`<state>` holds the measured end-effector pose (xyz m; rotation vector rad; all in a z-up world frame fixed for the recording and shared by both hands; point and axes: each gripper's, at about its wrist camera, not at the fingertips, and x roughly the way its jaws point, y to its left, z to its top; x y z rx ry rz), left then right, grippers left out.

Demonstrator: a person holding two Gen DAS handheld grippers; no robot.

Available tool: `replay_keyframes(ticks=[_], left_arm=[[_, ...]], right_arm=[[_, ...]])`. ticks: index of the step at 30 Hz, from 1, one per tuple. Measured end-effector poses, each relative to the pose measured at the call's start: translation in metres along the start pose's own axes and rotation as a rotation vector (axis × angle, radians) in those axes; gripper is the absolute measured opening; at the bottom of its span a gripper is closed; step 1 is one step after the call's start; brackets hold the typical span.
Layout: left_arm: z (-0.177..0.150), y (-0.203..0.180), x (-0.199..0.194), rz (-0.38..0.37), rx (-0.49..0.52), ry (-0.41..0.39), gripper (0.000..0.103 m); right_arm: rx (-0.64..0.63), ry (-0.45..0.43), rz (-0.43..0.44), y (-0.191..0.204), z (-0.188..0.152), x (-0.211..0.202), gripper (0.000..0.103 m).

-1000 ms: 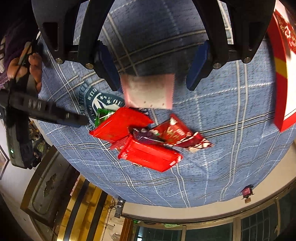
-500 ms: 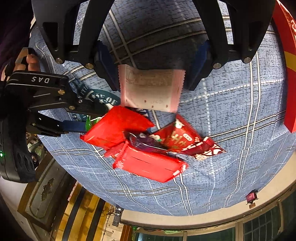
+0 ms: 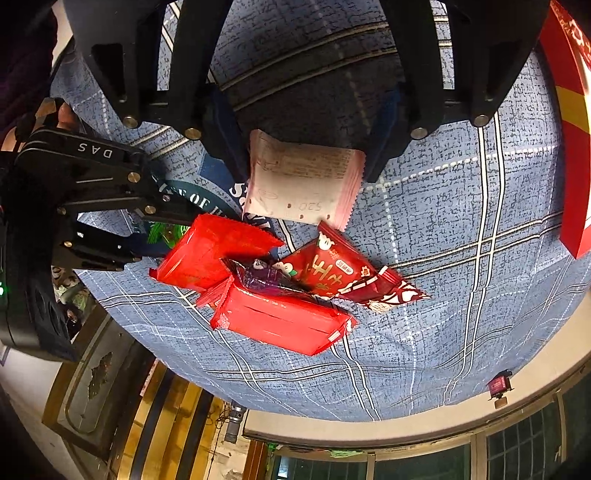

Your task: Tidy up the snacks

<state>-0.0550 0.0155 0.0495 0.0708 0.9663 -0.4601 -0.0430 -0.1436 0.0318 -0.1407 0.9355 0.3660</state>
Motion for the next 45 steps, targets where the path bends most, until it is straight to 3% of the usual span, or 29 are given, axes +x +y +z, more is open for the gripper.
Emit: replay_keyframes(ticks=[7, 15, 19, 22, 25, 29, 34, 40, 45], left_arm=[[-0.013, -0.007, -0.007, 0.046, 0.082, 0.016, 0.043], [-0.039, -0.008, -0.033, -0.008, 0.081, 0.073, 0.043], [-0.044, -0.009, -0.049, 0.042, 0.086, 0.054, 0.052], [-0.035, -0.006, -0.058, 0.087, 0.071, 0.01, 0.072], [-0.028, -0.009, -0.057, 0.118, 0.109, -0.019, 0.072], [-0.025, -0.005, -0.046, 0.138, 0.139, 0.007, 0.072], [-0.032, 0.009, -0.034, 0.157, 0.07, 0.067, 0.072], [-0.045, 0.035, -0.033, 0.112, -0.23, 0.15, 0.073], [-0.042, 0.037, -0.032, 0.162, -0.254, 0.154, 0.074]], right_arm=[[0.023, 0.009, 0.014, 0.009, -0.015, -0.012, 0.036], [0.056, -0.02, 0.049, 0.014, -0.031, -0.023, 0.036], [0.085, -0.029, 0.084, 0.009, -0.032, -0.024, 0.037], [0.092, -0.03, 0.092, 0.008, -0.032, -0.024, 0.038], [0.101, -0.032, 0.103, 0.007, -0.032, -0.024, 0.038], [0.12, -0.035, 0.127, 0.003, -0.033, -0.024, 0.038], [0.118, -0.035, 0.126, 0.004, -0.033, -0.024, 0.039], [0.113, -0.034, 0.122, 0.005, -0.033, -0.024, 0.04], [0.108, -0.033, 0.125, 0.006, -0.033, -0.023, 0.042]])
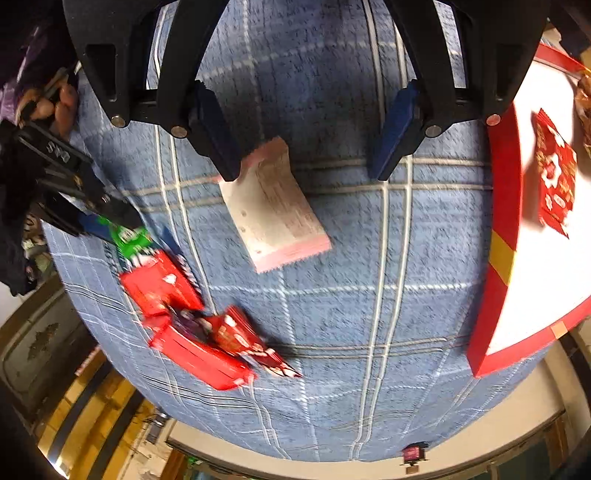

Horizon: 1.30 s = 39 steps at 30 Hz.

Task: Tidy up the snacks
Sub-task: 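Carry the pink-white packet with the left tool while the right tool carries the green packet to the box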

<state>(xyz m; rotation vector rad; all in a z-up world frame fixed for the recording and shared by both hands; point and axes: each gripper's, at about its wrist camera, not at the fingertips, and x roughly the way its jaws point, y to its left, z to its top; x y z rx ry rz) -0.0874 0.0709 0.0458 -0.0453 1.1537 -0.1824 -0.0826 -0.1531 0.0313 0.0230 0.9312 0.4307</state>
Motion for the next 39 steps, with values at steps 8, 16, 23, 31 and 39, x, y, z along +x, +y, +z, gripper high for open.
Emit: replay_keyframes(ticks=[8, 16, 23, 31, 39], left_arm=[[0.017, 0.013, -0.003, 0.122, 0.004, -0.016, 0.073], [0.02, 0.004, -0.001, 0.114, 0.008, 0.005, 0.073], [0.028, -0.005, 0.019, 0.099, -0.024, 0.02, 0.073], [0.022, -0.004, 0.016, 0.095, 0.024, -0.025, 0.044], [0.014, 0.003, 0.009, 0.025, 0.049, -0.039, 0.041]], right_arm=[[0.006, -0.001, 0.006, 0.001, 0.001, 0.0, 0.043], [-0.001, 0.0, 0.018, 0.003, 0.001, 0.001, 0.051], [0.0, -0.001, 0.023, 0.004, 0.001, 0.002, 0.052], [-0.009, 0.0, 0.006, 0.005, 0.001, 0.003, 0.052], [-0.052, 0.005, -0.1, 0.015, 0.0, 0.004, 0.04]])
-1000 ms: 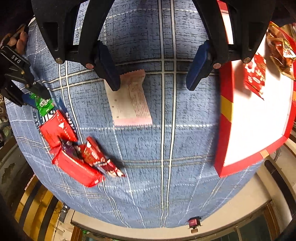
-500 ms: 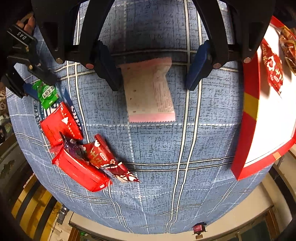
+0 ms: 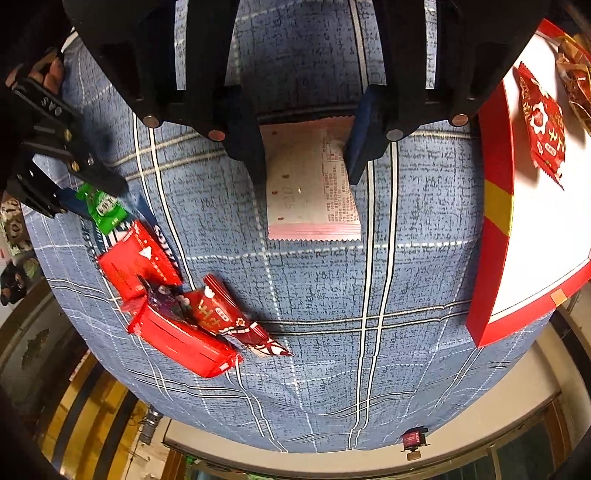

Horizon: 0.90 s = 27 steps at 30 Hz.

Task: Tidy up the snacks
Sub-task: 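Carry the pink-white packet with the left tool while the right tool carries the green packet to the box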

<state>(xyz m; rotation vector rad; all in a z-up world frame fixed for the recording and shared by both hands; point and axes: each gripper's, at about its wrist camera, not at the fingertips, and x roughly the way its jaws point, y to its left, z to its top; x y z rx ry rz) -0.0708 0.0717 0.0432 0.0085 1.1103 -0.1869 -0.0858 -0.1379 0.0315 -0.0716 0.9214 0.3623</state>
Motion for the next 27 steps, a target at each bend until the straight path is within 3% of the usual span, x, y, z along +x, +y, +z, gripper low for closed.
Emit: replay_keyframes(ticks=[2, 12, 20, 27], left_arm=[[-0.003, 0.0, -0.003, -0.019, 0.0, -0.006, 0.041], [-0.024, -0.004, -0.031, -0.038, 0.028, -0.037, 0.041], [-0.042, -0.009, -0.045, -0.047, 0.047, -0.052, 0.041], [-0.053, 0.012, -0.07, -0.032, 0.014, -0.116, 0.041]], right_arm=[[0.017, -0.008, 0.002, -0.002, -0.001, -0.002, 0.035], [0.065, -0.024, 0.016, -0.003, -0.011, -0.017, 0.032], [0.089, -0.055, 0.112, 0.014, -0.012, -0.038, 0.032], [0.046, -0.054, 0.217, 0.063, 0.001, -0.037, 0.032]])
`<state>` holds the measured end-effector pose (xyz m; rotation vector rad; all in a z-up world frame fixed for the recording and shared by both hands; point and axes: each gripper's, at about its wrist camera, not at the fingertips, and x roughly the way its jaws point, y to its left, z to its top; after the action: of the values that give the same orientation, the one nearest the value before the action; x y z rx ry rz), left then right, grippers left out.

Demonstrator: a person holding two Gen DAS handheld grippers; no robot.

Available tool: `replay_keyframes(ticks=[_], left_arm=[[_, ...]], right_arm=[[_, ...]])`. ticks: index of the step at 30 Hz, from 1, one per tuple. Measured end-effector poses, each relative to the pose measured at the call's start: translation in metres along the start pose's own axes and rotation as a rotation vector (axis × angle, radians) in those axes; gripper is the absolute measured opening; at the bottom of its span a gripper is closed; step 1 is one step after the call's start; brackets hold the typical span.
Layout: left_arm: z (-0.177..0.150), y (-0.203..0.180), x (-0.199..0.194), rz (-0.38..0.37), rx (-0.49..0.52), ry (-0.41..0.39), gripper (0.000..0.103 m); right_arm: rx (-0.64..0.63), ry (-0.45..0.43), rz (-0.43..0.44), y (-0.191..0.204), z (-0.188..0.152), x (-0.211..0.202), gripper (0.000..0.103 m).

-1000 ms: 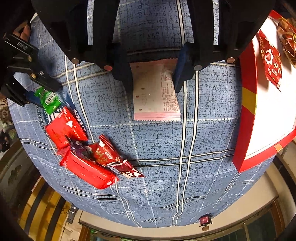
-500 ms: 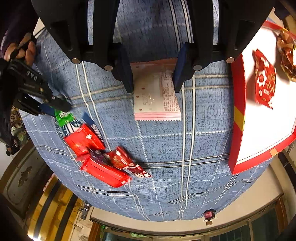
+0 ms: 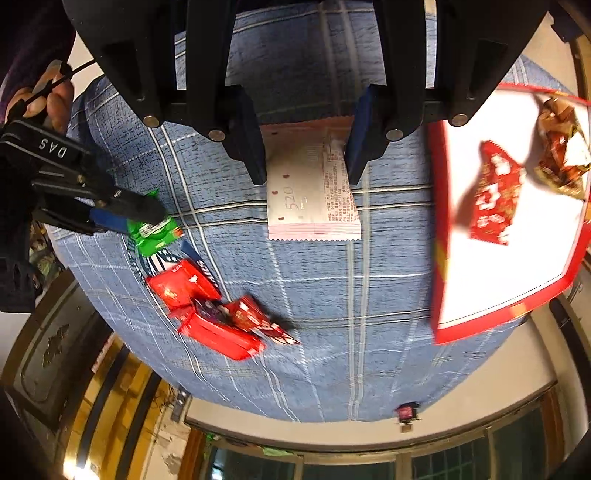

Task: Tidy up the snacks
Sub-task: 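Carry the pink-white packet with the left tool while the right tool carries the green packet to the box, then open the left tool over the box while the right tool releases the green packet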

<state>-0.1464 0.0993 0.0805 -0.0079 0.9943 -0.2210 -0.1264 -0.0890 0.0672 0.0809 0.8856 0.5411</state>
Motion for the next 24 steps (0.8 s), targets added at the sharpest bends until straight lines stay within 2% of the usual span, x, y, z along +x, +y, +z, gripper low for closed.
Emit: replay_keyframes(ticks=[8, 14, 19, 24], left_arm=[[-0.007, 0.072, -0.036, 0.094, -0.135, -0.087, 0.041], [-0.015, 0.128, -0.049, 0.21, -0.238, -0.12, 0.041], [-0.023, 0.152, -0.052, 0.267, -0.283, -0.125, 0.041], [-0.026, 0.161, -0.054, 0.286, -0.304, -0.131, 0.042]], right_arm=[[-0.057, -0.009, 0.134, 0.069, 0.031, 0.033, 0.032], [-0.138, -0.015, 0.188, 0.126, 0.052, 0.062, 0.032], [-0.204, 0.002, 0.199, 0.165, 0.06, 0.09, 0.032], [-0.259, -0.003, 0.202, 0.197, 0.064, 0.11, 0.034]])
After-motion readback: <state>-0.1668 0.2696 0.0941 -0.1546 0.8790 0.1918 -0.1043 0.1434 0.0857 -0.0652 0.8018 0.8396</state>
